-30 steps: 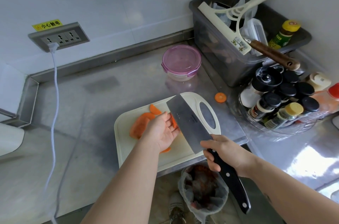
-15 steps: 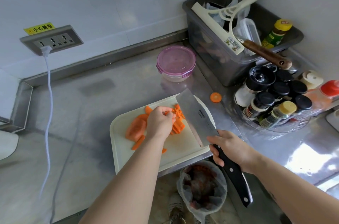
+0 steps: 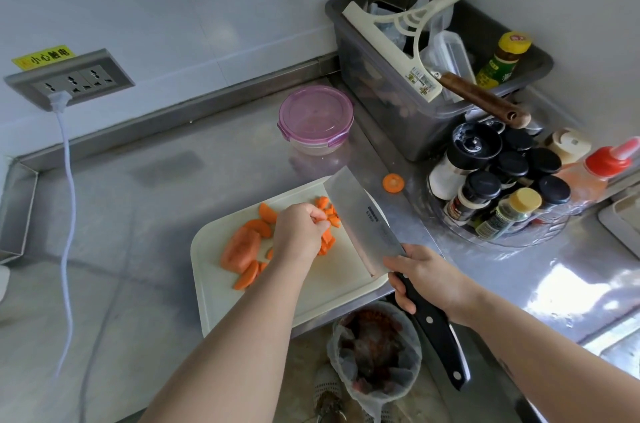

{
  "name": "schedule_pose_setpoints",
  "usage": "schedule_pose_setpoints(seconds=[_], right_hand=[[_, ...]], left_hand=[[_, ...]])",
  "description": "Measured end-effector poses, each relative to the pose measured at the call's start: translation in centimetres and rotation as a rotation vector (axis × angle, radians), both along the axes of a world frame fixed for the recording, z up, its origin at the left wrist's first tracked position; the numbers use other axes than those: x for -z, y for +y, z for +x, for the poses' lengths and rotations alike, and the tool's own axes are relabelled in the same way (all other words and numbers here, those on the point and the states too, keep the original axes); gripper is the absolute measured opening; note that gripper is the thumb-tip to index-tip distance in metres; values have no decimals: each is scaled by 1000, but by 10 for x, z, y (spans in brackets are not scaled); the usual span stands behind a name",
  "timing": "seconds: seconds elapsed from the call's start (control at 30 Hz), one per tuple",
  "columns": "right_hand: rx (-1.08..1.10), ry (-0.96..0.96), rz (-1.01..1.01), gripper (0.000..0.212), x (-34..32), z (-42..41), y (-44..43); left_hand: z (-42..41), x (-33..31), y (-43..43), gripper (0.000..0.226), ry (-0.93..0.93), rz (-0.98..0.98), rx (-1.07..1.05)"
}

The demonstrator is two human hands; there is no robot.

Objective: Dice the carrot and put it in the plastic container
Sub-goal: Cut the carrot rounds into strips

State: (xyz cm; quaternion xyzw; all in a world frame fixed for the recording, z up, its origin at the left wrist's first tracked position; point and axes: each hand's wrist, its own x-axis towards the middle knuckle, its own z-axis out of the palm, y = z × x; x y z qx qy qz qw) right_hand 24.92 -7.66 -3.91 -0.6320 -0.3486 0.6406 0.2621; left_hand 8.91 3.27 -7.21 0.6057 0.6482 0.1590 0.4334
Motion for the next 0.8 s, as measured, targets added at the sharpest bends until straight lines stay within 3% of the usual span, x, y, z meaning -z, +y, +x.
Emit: schedule_pose_setpoints(seconds=[0.17, 0.27, 0.33, 0.57, 0.8], right_hand=[[-37, -48, 15, 16, -2, 1, 0], [-53, -63, 17, 20, 0, 1, 1], [-82, -98, 16, 25, 1, 0, 2], [-101, -153, 58, 21, 1, 0, 5], [-122, -188, 56, 27, -1, -2, 3]], left_hand=[[-3, 3, 6, 8, 71, -6, 86], [-12, 3, 11, 24, 211, 56, 102], [-22, 1, 15, 23, 267, 97, 120], [-60, -4, 5, 28, 608, 260, 634], [-59, -2, 5, 23, 679, 336, 760]])
